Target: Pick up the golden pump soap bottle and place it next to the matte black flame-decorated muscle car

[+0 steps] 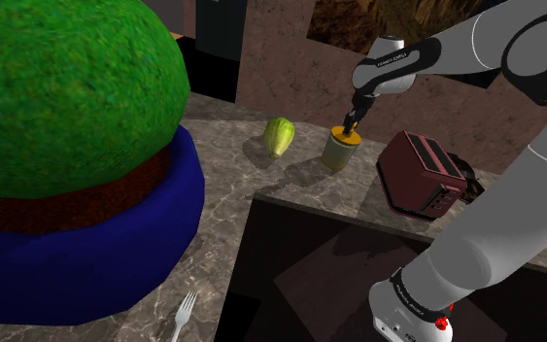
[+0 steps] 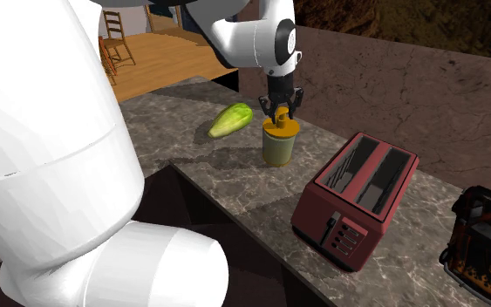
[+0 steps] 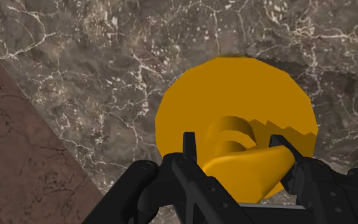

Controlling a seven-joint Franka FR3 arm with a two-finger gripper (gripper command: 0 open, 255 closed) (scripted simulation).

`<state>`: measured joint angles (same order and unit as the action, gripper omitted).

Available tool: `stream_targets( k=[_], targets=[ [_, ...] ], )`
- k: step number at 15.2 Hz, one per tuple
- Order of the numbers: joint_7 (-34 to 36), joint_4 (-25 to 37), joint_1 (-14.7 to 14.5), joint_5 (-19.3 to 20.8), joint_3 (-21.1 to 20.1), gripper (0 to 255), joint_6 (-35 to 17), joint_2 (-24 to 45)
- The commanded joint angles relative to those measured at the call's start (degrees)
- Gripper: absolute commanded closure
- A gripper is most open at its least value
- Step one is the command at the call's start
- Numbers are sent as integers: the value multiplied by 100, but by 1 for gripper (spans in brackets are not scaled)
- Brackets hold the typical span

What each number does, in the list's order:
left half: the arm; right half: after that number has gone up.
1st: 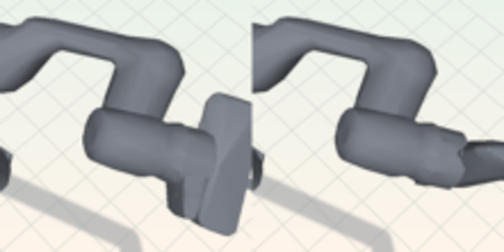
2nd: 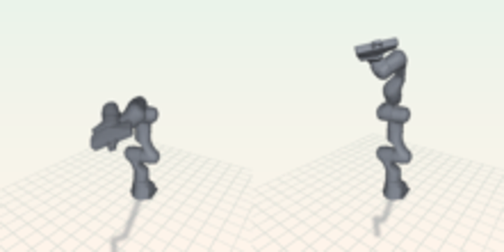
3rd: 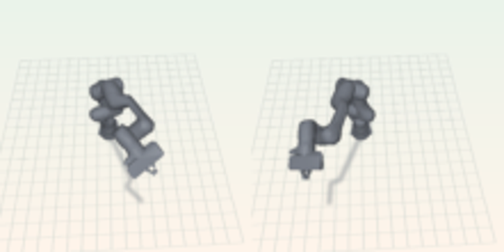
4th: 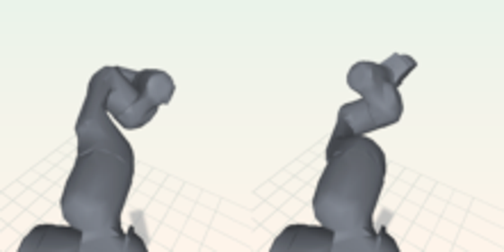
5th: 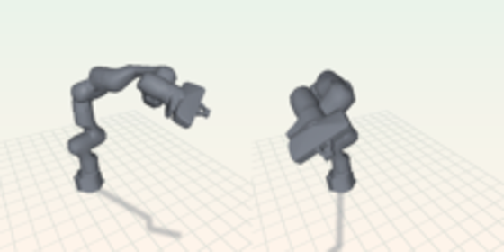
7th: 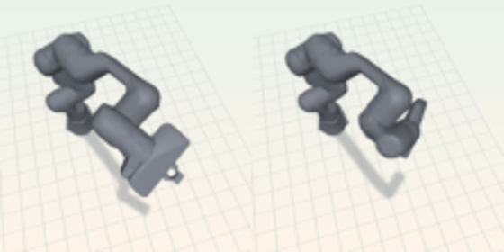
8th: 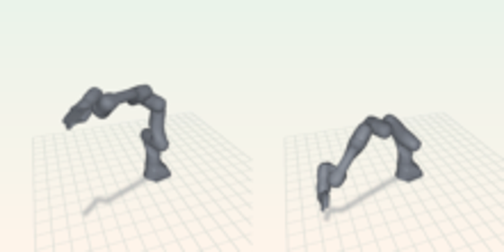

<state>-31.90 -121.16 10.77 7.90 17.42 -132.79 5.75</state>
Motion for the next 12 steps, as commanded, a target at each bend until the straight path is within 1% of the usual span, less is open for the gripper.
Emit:
stream_targets(
  k=[1,3,12],
  targets=[
    [-1,0,-1,0,-1,255,1,1],
    [0,-2,-1,0,-1,255,0,1],
    [-26,353,-26,49,-8,255,661,-316]
  ],
)
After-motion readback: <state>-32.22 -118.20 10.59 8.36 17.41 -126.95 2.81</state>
